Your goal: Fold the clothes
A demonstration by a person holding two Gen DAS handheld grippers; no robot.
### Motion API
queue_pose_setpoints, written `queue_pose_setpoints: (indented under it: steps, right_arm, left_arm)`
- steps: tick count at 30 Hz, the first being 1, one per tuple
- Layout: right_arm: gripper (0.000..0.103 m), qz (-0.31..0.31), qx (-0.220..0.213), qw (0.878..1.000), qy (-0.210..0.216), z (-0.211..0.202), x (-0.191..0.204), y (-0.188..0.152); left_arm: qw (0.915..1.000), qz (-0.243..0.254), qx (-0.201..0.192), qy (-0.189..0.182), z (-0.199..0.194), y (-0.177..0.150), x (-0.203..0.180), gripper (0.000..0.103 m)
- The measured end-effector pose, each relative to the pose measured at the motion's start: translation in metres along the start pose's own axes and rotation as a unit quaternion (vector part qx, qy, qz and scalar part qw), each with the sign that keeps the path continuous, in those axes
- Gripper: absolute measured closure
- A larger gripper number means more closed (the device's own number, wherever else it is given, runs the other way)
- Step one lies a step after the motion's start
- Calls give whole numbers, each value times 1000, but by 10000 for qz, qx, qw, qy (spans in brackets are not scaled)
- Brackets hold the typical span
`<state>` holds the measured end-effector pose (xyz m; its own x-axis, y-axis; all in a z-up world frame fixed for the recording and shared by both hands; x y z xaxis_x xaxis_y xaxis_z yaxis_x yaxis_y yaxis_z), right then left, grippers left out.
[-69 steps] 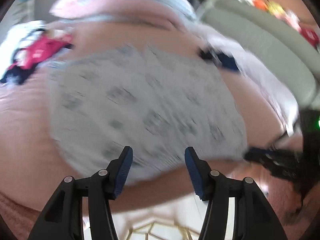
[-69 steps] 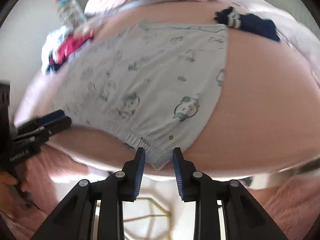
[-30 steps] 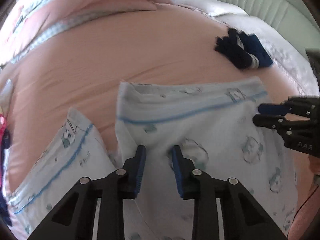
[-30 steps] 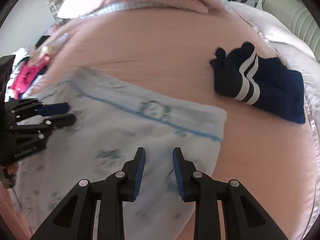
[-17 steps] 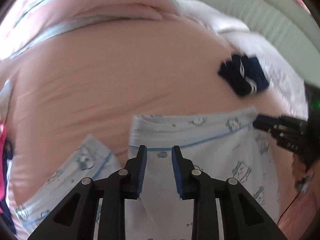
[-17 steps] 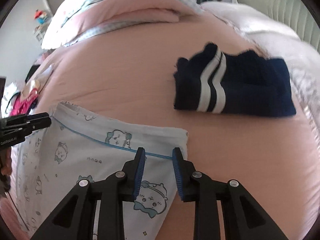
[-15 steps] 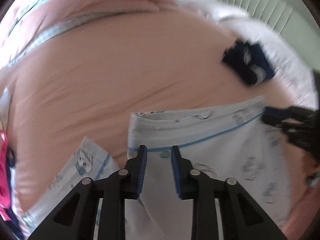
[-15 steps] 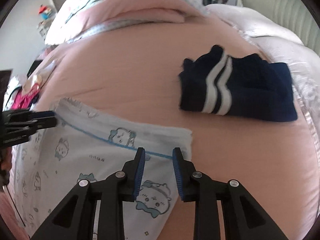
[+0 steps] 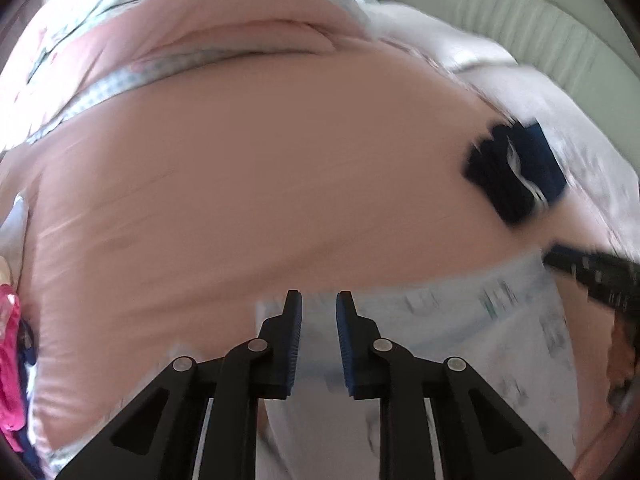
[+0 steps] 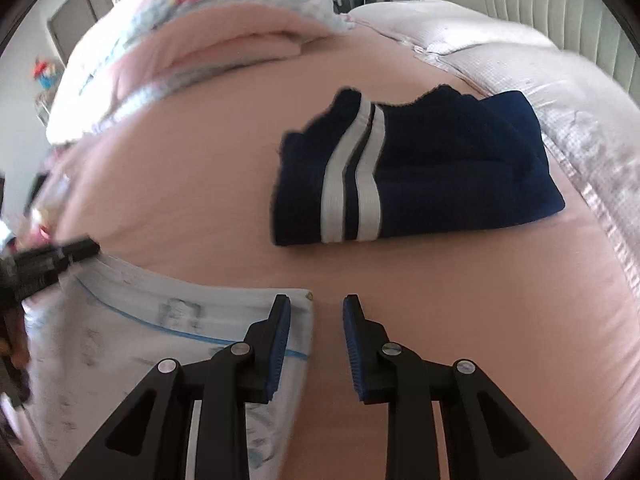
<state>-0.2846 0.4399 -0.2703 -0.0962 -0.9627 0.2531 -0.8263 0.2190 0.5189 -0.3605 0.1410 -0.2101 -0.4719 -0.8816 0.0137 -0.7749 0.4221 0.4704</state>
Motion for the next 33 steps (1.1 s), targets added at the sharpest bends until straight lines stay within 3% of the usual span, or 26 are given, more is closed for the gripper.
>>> queue_pose_setpoints:
  steps: [2, 5, 11, 18, 23, 24, 25, 26, 29, 31, 33]
  right_arm:
    - [76, -378, 29, 9991, 186, -9, 16, -1]
    - [76, -825, 99, 9965, 126, -8, 36, -9]
    - [75, -697, 372, 9968, 152, 9, 33, -13]
    - [75, -1080, 360, 9935, 38, 22, 43, -10]
    - [79, -859, 178, 9959, -227, 18, 36, -5]
    - [79, -734, 140, 9970, -203, 14, 34, -4]
    - [75, -653, 117, 9977, -128, 10, 33, -2]
    - [75, -721, 150, 9972, 123, 6, 40, -1]
    - [75, -1292, 421, 9871, 849, 1, 77, -9]
    - [75, -1694, 721, 9784, 942, 12, 97, -20]
    - [75, -1870, 889, 9760, 673, 31, 104, -27]
  left_arm:
    - [9998, 157, 148, 54, 0, -8, -2, 86]
    - [9989, 325, 239, 243, 6, -16, -2, 86]
    - [9998, 100, 79, 142, 21, -1, 4, 83]
    - [9982, 473, -92, 362, 48, 13, -9, 84]
    - [9975, -235, -436, 506, 35, 29, 9, 86]
    - [9970, -436, -518, 383, 25, 30, 12, 86]
    - [9972, -484, -564, -34, 13, 27, 7, 86]
    - [9974, -381, -490, -375, 3, 22, -2, 86]
    - [9984, 427, 124, -345, 2, -1, -36, 86]
    - [9965, 672, 431, -267, 20, -11, -50, 86]
    - [9975, 558, 338, -257, 31, -6, -53, 86]
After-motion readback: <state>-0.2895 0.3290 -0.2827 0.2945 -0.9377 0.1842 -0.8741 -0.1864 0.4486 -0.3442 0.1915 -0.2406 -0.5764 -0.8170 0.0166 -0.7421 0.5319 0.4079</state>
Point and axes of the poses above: each gripper's, at about its wrist camera, not at the fingertips, and z roughly the way its jaws point, x to its left, y to its top, the point moved 3 cm from there along z, roughly the way its jaws point, and after that the axes turned 3 degrees about y, right-handed, at the moved point
